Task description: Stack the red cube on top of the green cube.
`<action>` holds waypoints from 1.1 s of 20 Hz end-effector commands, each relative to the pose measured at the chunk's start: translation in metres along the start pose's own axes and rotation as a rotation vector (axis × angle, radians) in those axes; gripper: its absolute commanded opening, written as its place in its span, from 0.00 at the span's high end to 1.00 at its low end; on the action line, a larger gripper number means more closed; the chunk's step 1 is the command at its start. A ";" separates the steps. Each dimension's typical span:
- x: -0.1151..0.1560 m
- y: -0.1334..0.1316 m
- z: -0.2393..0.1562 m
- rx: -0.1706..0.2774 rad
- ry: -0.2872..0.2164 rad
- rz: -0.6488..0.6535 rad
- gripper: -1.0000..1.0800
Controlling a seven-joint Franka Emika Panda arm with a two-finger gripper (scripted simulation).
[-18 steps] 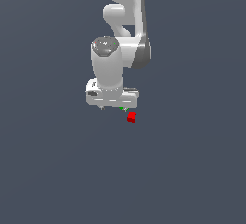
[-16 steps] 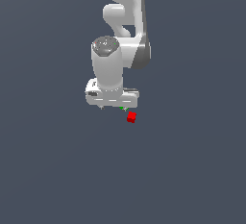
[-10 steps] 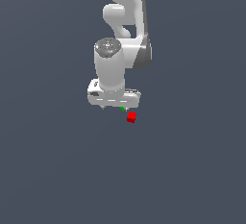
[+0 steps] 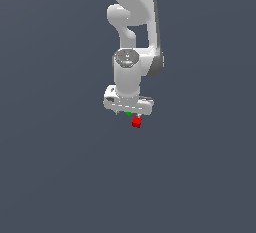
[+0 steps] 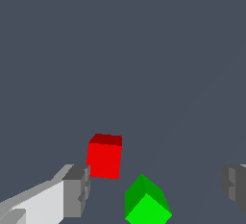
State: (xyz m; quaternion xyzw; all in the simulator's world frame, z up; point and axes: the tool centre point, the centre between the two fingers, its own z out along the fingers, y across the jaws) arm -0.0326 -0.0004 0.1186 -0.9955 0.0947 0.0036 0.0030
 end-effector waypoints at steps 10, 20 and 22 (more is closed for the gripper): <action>-0.025 -0.040 0.046 -0.005 0.008 0.093 0.04; -0.025 -0.043 0.049 -0.005 0.008 0.100 0.04; -0.026 -0.044 0.050 -0.005 0.008 0.101 0.04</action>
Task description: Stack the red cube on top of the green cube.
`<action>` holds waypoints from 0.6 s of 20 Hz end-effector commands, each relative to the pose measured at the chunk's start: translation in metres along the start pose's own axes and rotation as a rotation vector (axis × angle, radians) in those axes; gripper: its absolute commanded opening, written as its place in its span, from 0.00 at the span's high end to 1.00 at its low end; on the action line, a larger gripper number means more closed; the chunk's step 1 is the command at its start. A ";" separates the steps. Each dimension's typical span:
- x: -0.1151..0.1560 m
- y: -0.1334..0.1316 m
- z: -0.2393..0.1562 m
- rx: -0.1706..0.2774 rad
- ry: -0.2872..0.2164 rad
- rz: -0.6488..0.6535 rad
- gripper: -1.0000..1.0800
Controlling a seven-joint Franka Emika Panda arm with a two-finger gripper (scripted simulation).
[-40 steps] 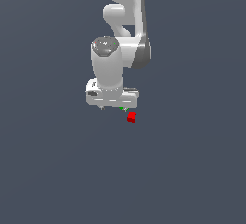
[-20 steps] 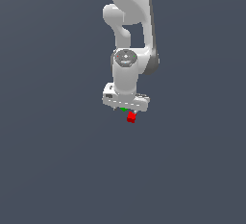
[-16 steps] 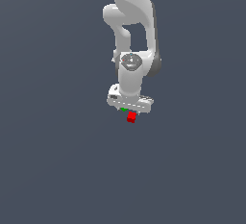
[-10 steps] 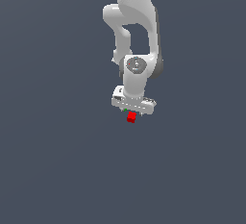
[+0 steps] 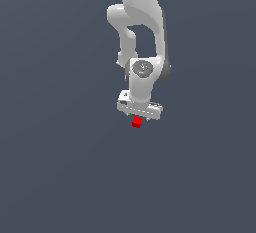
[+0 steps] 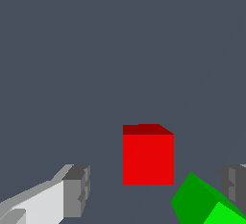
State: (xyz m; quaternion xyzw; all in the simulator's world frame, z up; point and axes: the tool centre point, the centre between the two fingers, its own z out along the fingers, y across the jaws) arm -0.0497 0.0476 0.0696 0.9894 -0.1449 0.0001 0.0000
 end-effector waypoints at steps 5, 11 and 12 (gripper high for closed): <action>0.000 0.000 0.008 0.000 0.000 -0.001 0.04; -0.001 0.000 0.036 0.000 0.000 -0.001 0.04; -0.001 0.001 0.040 0.000 0.000 -0.001 0.04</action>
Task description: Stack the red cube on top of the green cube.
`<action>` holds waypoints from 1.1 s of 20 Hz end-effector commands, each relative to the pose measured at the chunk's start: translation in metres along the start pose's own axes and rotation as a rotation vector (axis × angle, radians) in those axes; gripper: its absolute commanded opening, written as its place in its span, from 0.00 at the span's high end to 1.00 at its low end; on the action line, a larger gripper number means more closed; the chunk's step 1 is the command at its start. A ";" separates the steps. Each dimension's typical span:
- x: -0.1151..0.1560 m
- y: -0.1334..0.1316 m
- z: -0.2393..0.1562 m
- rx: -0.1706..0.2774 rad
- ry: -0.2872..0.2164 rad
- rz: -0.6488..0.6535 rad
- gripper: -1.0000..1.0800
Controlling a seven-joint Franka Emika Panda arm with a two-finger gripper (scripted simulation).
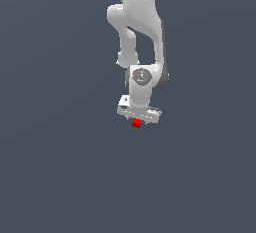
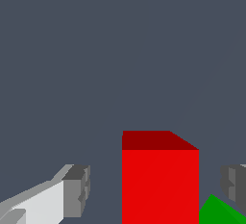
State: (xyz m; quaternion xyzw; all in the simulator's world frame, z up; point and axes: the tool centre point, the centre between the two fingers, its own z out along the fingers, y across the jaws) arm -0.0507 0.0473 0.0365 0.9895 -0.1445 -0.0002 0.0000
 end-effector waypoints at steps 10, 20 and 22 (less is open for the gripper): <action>0.001 0.000 0.017 0.000 0.000 0.000 1.00; 0.000 0.000 0.014 0.000 0.000 -0.001 1.00; 0.000 0.000 0.009 0.000 0.000 -0.001 1.00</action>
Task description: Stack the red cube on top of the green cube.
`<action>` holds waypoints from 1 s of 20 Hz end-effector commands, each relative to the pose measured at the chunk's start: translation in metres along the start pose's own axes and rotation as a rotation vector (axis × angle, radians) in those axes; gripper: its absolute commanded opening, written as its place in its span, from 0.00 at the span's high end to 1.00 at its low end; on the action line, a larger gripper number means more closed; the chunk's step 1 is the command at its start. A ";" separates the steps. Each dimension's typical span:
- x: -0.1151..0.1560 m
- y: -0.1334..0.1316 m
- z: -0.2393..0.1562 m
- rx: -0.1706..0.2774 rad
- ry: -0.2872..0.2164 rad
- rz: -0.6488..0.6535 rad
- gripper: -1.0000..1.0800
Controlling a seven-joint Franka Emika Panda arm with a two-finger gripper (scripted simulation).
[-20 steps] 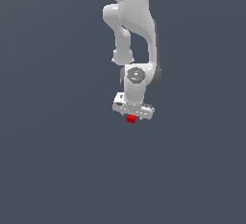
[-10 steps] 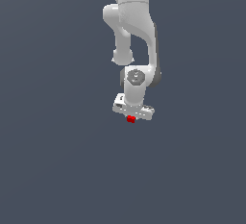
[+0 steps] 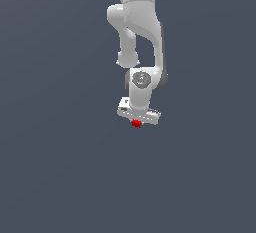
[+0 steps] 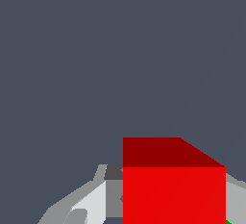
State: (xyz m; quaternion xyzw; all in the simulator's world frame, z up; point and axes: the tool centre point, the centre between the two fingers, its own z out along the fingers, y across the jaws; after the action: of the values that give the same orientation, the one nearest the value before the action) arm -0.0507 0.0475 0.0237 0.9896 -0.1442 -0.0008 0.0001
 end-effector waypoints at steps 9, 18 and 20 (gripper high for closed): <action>-0.001 0.000 -0.051 0.001 0.001 0.000 1.00; 0.000 0.000 -0.092 0.001 0.001 0.000 1.00; 0.000 0.000 -0.095 0.001 0.001 0.000 1.00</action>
State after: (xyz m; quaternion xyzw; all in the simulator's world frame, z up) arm -0.0505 0.0473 0.1156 0.9896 -0.1442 0.0003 -0.0002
